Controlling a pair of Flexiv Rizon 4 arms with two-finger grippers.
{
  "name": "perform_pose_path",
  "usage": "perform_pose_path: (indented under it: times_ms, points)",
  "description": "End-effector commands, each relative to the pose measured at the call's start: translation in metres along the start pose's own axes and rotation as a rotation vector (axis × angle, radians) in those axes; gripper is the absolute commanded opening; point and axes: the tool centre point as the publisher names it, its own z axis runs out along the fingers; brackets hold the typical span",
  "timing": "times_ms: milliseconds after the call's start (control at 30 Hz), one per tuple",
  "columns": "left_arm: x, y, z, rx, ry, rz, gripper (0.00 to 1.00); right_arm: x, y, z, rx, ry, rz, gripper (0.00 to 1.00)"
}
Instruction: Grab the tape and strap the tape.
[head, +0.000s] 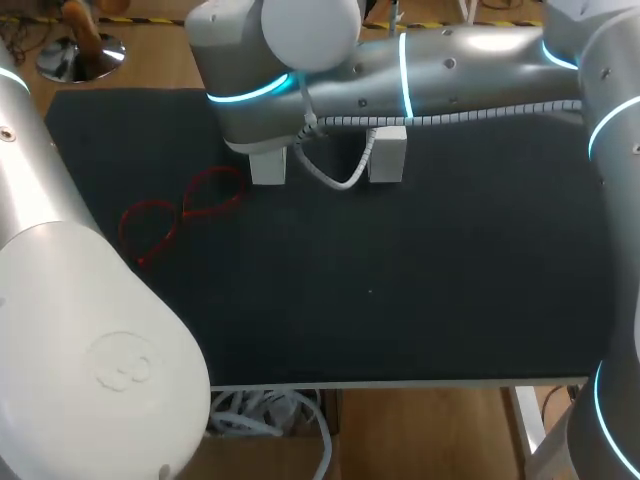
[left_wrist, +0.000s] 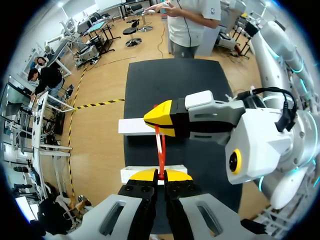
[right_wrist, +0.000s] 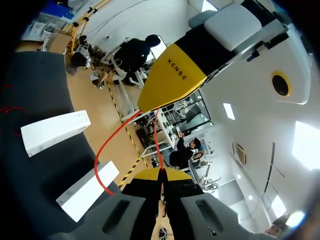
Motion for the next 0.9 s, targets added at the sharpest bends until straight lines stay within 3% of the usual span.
perform_pose_path:
  times_ms: [33, 900]
  points:
    - [0.000, -0.001, -0.001, -0.004, 0.002, 0.000, 0.00, -0.001, 0.004, -0.001, 0.004, 0.002, 0.000, 0.00]
    - [0.000, -0.001, -0.001, -0.004, 0.002, 0.000, 0.00, -0.016, -0.009, 0.001, -0.003, -0.047, -0.020, 0.00]
